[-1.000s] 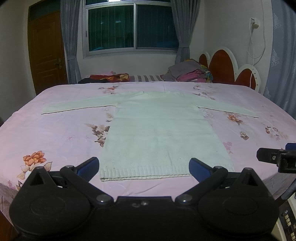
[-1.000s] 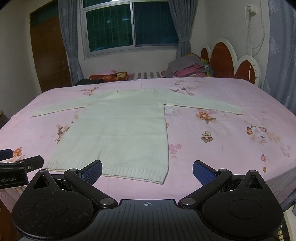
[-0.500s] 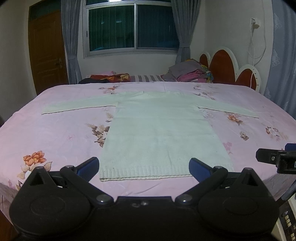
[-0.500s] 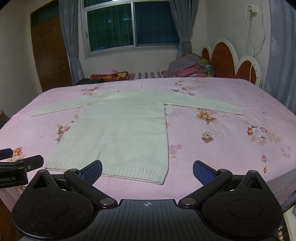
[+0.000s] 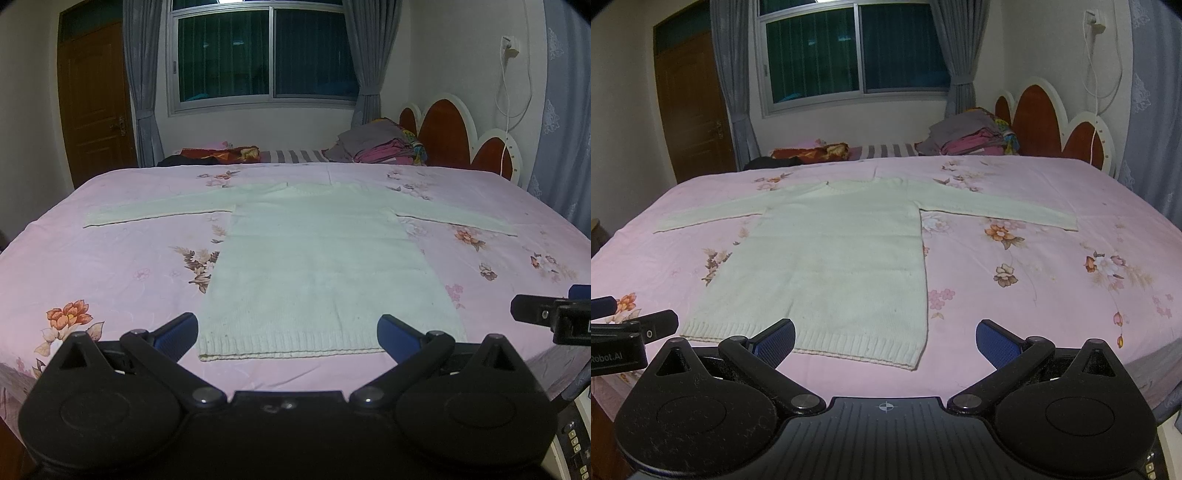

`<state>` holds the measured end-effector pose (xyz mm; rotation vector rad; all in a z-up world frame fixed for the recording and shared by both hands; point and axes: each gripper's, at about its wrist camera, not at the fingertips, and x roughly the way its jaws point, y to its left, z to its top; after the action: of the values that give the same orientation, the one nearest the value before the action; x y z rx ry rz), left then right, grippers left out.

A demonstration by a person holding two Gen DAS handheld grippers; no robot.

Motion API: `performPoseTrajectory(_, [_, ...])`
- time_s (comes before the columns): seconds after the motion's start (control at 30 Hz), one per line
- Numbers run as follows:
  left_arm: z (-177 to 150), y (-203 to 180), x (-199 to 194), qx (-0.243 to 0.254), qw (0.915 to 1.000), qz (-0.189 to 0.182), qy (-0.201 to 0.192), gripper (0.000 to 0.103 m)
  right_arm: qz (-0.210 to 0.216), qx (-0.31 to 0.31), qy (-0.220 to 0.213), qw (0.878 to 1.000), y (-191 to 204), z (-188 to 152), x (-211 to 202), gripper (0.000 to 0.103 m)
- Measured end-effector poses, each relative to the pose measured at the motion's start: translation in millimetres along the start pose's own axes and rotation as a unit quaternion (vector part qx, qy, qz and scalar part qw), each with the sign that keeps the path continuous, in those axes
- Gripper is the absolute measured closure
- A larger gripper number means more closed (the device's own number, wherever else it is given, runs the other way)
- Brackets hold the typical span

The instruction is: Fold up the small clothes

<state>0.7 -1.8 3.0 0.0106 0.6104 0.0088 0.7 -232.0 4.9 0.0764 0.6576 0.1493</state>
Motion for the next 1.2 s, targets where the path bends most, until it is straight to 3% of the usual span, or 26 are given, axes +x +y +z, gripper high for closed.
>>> performPoseTrajectory(1.2, [-4.9,-7.7,-2.3,0.002,1.0000,-0.001,0.001,0.000,0.002,0.000,0.002,1.000,-4.0,-2.0,-1.5,0.000])
